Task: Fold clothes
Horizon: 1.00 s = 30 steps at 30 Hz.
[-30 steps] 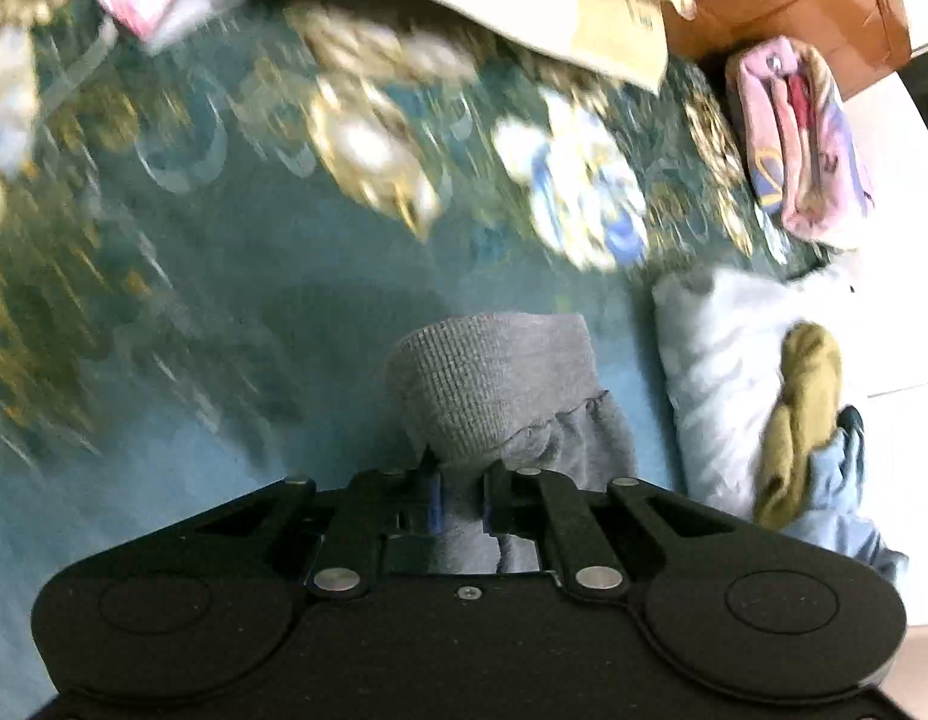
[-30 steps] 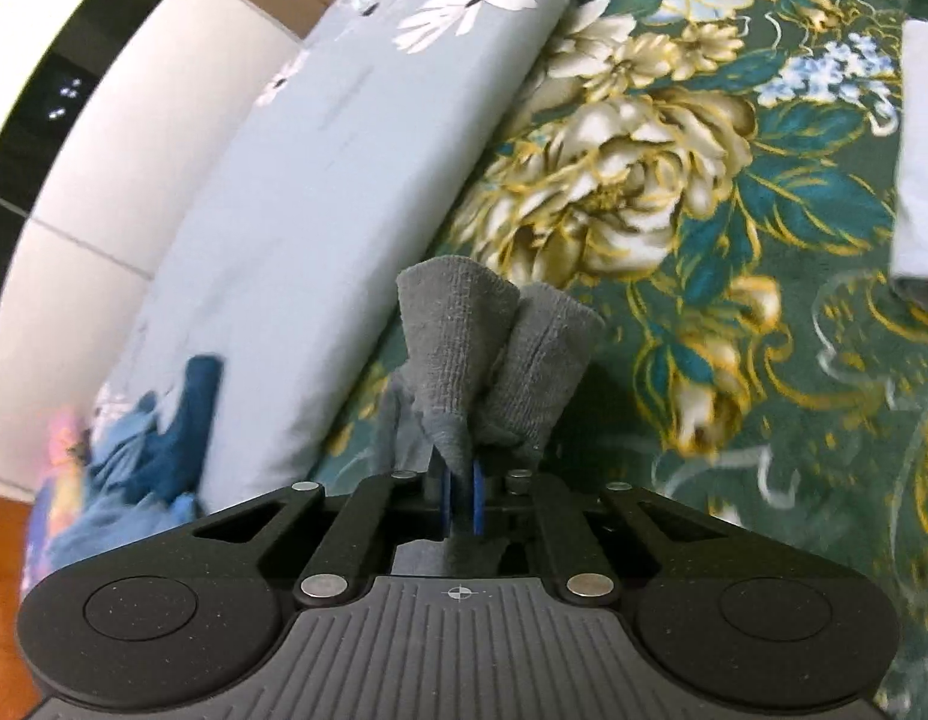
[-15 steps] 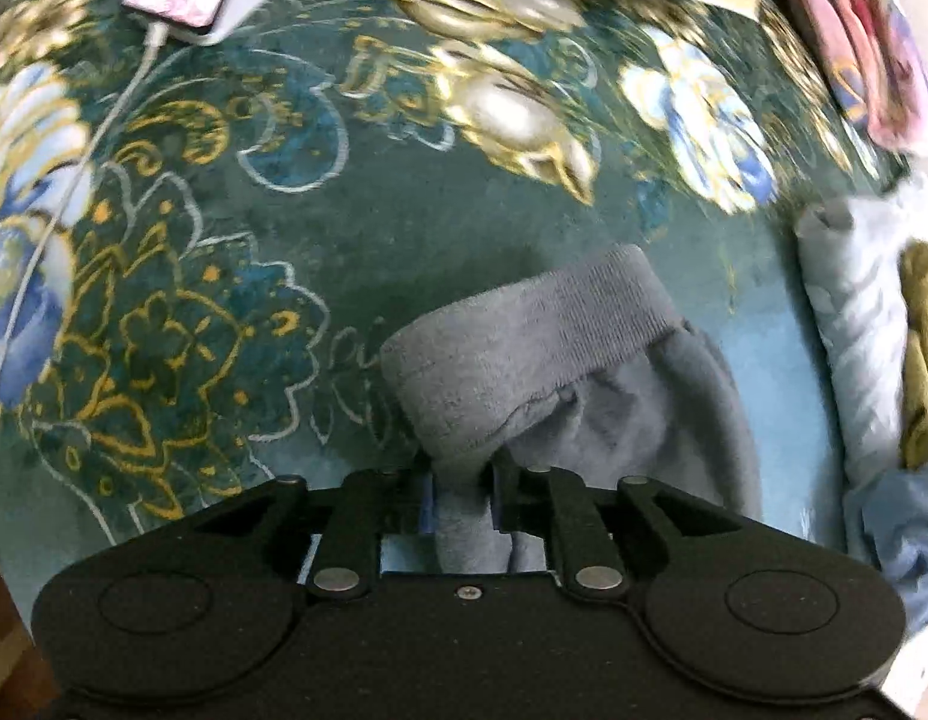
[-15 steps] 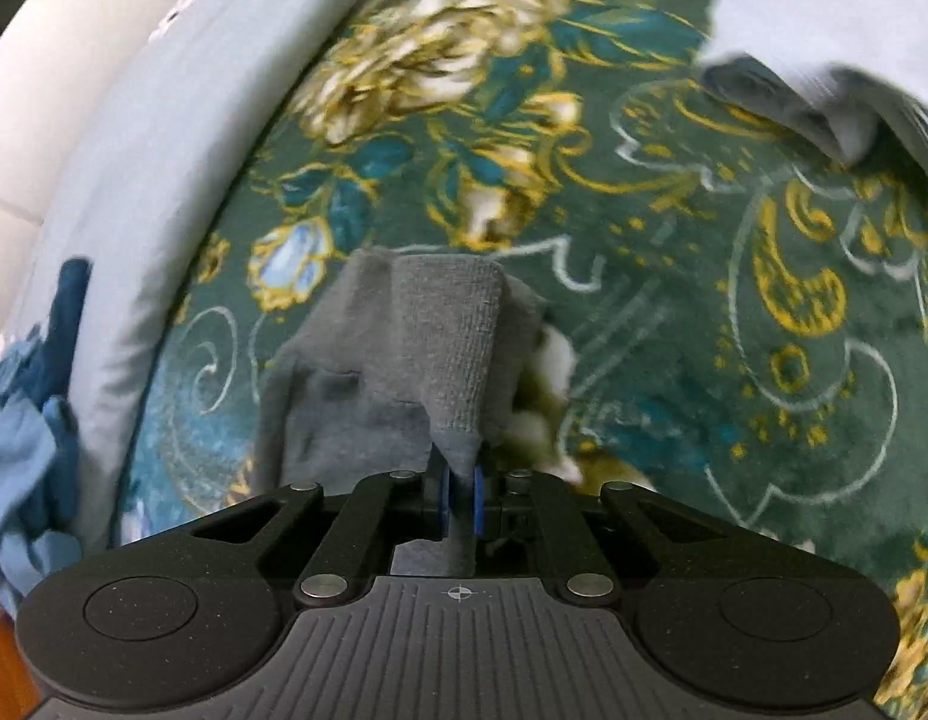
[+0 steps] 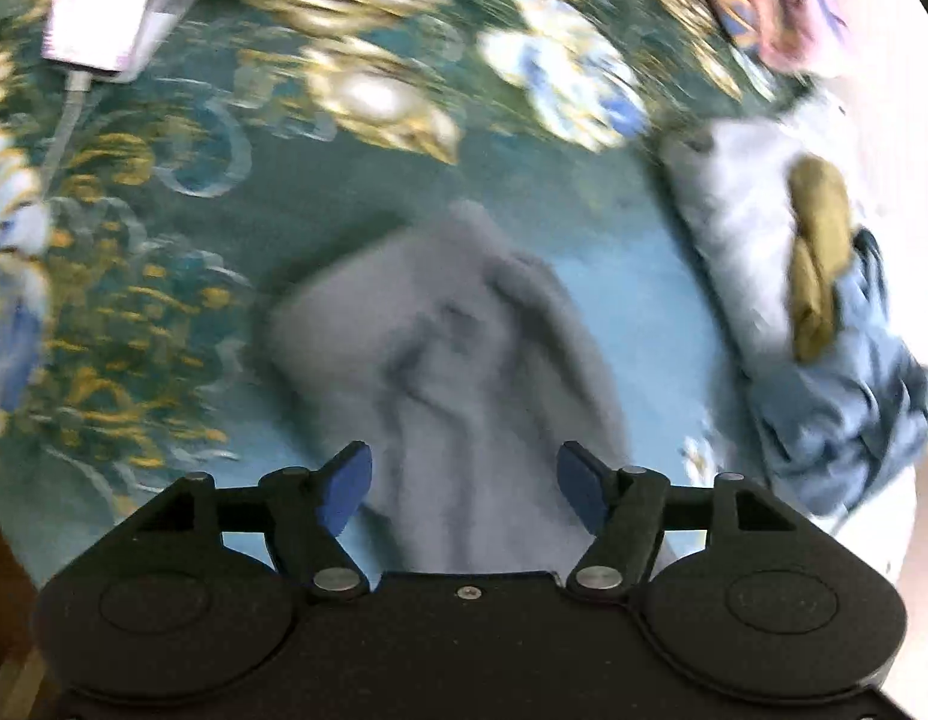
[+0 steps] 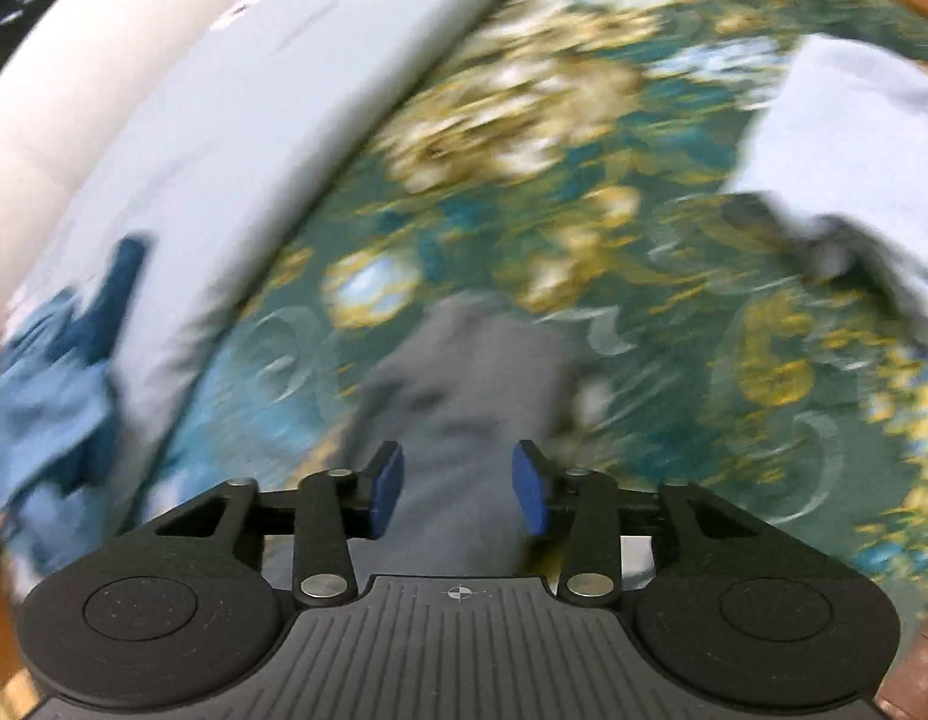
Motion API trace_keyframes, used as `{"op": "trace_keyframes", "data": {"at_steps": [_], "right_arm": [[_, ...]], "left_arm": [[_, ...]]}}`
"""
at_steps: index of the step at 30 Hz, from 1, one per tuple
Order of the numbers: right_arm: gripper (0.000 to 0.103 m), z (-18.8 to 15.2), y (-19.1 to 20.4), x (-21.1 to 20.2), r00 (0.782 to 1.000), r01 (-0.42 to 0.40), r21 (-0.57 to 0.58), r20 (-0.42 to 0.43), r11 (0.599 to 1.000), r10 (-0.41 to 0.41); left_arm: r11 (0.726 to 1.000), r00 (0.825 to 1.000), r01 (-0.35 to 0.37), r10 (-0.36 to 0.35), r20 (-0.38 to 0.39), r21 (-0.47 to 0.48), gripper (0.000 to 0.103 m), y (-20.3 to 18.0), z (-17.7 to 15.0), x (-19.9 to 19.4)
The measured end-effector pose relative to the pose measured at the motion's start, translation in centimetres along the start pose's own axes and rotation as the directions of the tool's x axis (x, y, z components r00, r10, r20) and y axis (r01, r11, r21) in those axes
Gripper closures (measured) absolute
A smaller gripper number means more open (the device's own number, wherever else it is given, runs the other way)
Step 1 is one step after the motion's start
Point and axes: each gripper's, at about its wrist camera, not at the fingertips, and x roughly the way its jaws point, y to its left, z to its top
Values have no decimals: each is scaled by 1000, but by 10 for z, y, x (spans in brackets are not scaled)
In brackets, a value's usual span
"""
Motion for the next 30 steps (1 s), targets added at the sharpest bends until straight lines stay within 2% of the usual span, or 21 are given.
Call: {"op": "trace_keyframes", "data": {"at_steps": [4,7,11,15,20,21,22,23,25,26,27,29,30], "right_arm": [[64,-7,43,37,992,-79,-7,-103,997,78],[64,-7,70,65,985,-100,13,-138,995,101],[66,2,88,89,990,16,25,-140,1000,-12],[66,10,93,104,983,134,42,-133,990,-127],[66,17,83,118,966,233,115,-140,966,-217],[69,19,80,119,965,239,129,-143,962,-220],[77,20,75,121,964,240,143,-147,960,-220],[80,21,72,121,965,237,157,-150,959,-214],[96,23,62,121,969,217,192,-159,957,-189],[97,24,57,120,972,205,208,-161,956,-173],[100,24,54,118,974,191,220,-160,957,-158],[101,24,47,113,980,162,235,-154,958,-128],[101,24,45,108,983,143,239,-144,961,-110]], "left_arm": [[1000,997,12,-12,-76,10,37,-45,-8,39],[1000,996,7,-4,-88,30,37,-75,-12,62],[996,992,-67,74,-98,65,37,-99,-16,90],[990,985,-135,138,-101,43,37,-104,-17,110],[985,980,-171,171,-98,5,40,-101,-14,120],[984,980,-176,176,-93,1,41,-100,-13,120],[983,980,-182,180,-87,-9,45,-98,-12,121],[982,980,-185,183,-81,-26,54,-95,-11,121],[981,981,-188,184,-68,-58,68,-90,-10,120],[980,981,-186,181,-62,-70,79,-88,-10,119],[980,983,-181,177,-56,-79,85,-86,-10,119],[982,985,-167,164,-45,-91,94,-83,-11,115],[982,987,-158,155,-41,-101,95,-83,-12,112]]}}
